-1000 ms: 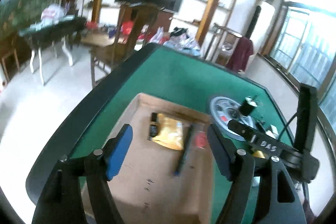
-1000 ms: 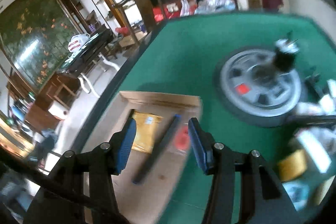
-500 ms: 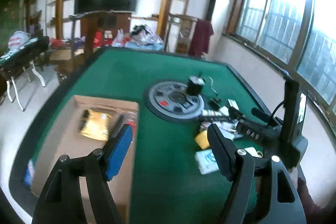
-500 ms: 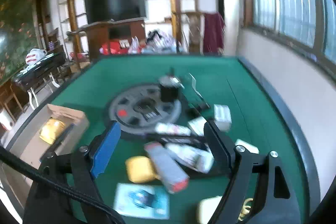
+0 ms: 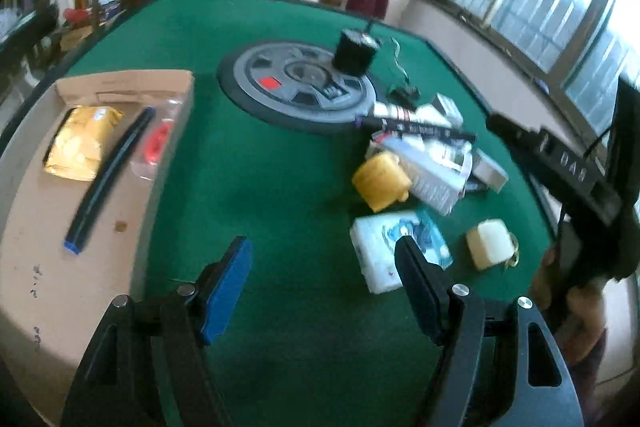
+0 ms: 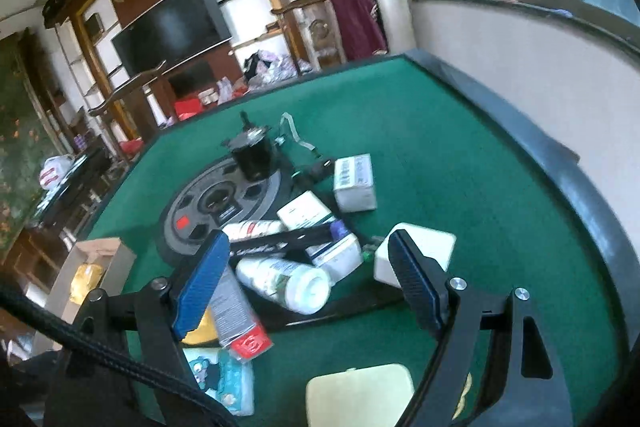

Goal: Organize objects
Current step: 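Withdraw both tools from the box back toward the item pile, then grasp the cartoon-printed tissue packet with the left tool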

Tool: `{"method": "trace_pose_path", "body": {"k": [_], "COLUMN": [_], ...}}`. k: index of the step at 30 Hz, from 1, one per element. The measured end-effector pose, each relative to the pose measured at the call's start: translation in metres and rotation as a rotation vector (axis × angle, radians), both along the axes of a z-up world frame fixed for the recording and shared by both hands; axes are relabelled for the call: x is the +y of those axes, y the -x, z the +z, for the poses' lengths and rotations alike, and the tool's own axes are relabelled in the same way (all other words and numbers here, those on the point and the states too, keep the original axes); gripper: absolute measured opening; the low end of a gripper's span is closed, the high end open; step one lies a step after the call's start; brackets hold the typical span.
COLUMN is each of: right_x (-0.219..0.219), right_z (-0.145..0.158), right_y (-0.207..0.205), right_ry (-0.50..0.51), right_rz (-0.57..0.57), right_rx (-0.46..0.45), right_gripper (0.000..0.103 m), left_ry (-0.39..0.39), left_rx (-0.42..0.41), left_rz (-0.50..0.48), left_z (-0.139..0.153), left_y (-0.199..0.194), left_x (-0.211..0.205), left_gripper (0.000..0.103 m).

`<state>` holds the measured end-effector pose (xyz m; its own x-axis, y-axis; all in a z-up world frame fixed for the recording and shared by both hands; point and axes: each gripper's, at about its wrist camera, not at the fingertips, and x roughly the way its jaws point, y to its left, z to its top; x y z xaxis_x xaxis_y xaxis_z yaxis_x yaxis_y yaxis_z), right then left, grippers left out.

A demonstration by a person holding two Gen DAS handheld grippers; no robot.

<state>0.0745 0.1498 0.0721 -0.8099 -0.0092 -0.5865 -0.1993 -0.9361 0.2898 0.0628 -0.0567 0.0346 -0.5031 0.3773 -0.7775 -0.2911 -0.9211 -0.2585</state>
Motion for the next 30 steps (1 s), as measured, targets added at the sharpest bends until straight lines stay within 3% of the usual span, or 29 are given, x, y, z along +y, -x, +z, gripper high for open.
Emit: {"method": "trace_pose_path", "body": {"k": [4, 9, 12, 19, 21, 23, 28, 29, 30], "right_x": [-0.011, -0.014, -0.007, 0.008, 0.011, 0.012, 0.016, 0.017, 0.018], "right_z": [-0.003, -0.006, -0.007, -0.013, -0.014, -0.014, -0.015, -0.016, -0.016], "right_y": [0.001, 0.002, 0.002, 0.004, 0.005, 0.004, 0.004, 0.004, 0.004], "right_ry": [-0.040, -0.070, -0.047, 0.038, 0.059, 0.070, 0.095, 0.105, 0.112], "right_rz": [0.029, 0.022, 0.003, -0.019, -0.020, -0.022, -0.028, -0.030, -0.031], "right_rx": [-0.005, -0.011, -0.016, -0.040, -0.047, -0.048, -0.049, -0.051, -0.052], "right_gripper": [0.081, 0.081, 0.081, 0.081, 0.081, 0.081, 0.081, 0.081, 0.081], "left_ry": [0.024, 0.196, 0.245, 0.302, 0.278, 0.234, 0.202, 0.210, 0.216], "left_rx": [0.055, 0.134, 0.107, 0.132, 0.121, 0.099, 0.089, 0.096, 0.096], "left_rz": [-0.152, -0.410, -0.492, -0.447, -0.431, -0.415, -0.394, -0.386, -0.380], "left_z": [-0.001, -0.005, -0.017, -0.026, -0.023, -0.019, -0.014, -0.013, -0.013], "left_y": [-0.004, -0.001, 0.007, -0.001, -0.004, -0.007, -0.009, -0.007, -0.004], "left_x": [0.028, 0.074, 0.093, 0.104, 0.099, 0.091, 0.083, 0.086, 0.088], "left_gripper": [0.068, 0.068, 0.068, 0.066, 0.048, 0.042, 0.044, 0.049, 0.060]}}
